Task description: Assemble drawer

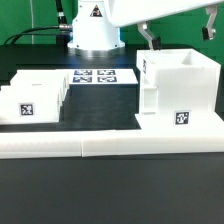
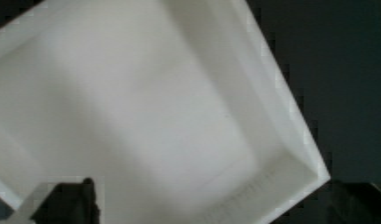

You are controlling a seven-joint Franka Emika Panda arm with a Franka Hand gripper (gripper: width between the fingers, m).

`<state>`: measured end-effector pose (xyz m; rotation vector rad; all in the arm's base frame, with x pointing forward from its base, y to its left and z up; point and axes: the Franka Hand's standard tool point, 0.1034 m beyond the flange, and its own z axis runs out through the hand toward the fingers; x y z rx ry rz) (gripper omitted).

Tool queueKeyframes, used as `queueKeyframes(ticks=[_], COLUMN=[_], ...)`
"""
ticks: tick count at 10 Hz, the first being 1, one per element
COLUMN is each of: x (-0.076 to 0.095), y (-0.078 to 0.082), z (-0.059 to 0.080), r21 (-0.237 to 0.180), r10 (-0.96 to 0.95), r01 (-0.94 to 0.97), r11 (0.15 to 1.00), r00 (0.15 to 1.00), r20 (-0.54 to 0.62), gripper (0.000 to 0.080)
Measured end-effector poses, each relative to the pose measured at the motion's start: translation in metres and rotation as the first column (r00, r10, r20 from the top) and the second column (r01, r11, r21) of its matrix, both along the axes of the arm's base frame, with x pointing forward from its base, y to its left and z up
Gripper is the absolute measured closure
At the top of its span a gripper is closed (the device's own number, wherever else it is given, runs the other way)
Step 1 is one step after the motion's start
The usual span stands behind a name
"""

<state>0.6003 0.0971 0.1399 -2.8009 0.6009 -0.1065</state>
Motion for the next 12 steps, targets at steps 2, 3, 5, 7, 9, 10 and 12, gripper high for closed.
queueKeyframes(ticks=[2,3,5,7,9,10,12], x=[-0.012,-0.019,-0.027,-0.045,-0.051,-0.051,-0.054], y=[-0.021,-0.035,-0.062,-0.103,-0.118,-0.118,-0.121], z=[-0.006,-0.003,0.005,-0.008,-0.014,-0.014,-0.016], r21=[-0.061,-0.071,-0.090,-0.121,-0.117,-0.117,-0.112], r10=[0.273,0.296,0.328,0.377,0.383,0.384,0.389], r01=[-0.270,-0.293,-0.322,-0.367,-0.374,-0.374,-0.380], r11=[0.961,0.954,0.942,0.922,0.920,0.920,0.918], r00=[0.961,0.954,0.942,0.923,0.921,0.921,0.919], r20=[0.044,0.045,0.063,0.073,0.072,0.071,0.067], gripper=[0.0151,0.0151,0.0151,0.0150,0.0151,0.0151,0.0150])
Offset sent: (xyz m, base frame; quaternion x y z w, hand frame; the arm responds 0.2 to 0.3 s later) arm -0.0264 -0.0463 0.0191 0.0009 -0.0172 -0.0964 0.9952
